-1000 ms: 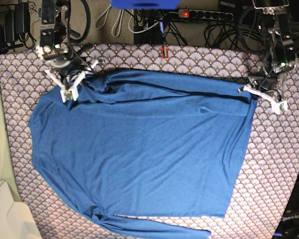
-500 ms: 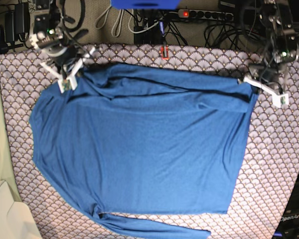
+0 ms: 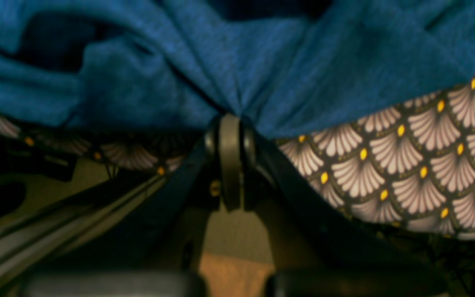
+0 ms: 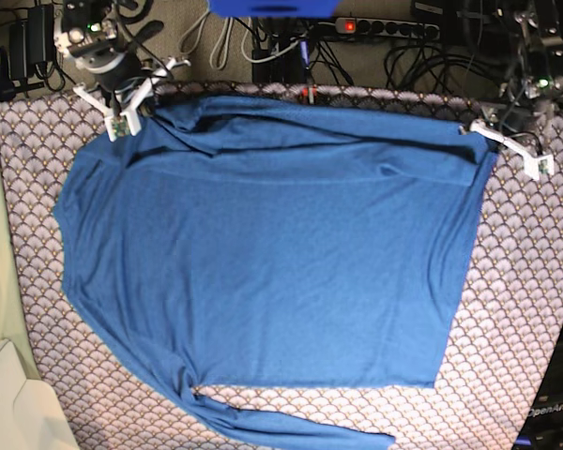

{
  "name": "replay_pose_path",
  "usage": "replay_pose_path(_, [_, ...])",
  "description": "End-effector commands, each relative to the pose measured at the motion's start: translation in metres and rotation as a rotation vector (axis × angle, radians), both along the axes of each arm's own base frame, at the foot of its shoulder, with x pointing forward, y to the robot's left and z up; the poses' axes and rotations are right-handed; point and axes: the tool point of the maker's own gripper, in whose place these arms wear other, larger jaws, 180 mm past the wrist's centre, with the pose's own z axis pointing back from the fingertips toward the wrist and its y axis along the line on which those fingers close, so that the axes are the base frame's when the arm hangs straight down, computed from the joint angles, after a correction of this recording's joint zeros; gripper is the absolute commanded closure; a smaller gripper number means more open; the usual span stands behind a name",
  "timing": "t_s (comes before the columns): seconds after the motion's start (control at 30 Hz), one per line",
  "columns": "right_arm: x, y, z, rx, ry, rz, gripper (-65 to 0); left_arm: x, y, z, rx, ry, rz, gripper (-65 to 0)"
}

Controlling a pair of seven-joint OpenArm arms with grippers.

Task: Fold the T-shirt properly
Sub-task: 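Lift the shoulder edge again with both grippers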

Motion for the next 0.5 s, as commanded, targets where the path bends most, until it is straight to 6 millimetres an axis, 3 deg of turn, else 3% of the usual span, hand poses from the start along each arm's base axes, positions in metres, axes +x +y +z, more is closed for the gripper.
replay_pose_path(0.0, [0.0, -0.001, 0.006, -0.004, -0.018, 0.012, 0.0, 0.007, 0.004, 0.01, 0.024, -0.035, -0.009, -0.5])
replay_pose_path(0.47, [0.0, -0.012, 0.018, -0.028, -0.043, -0.004, 0.0, -0.009, 0.002, 0.008, 0.033, -0.007, -0.022, -0.5])
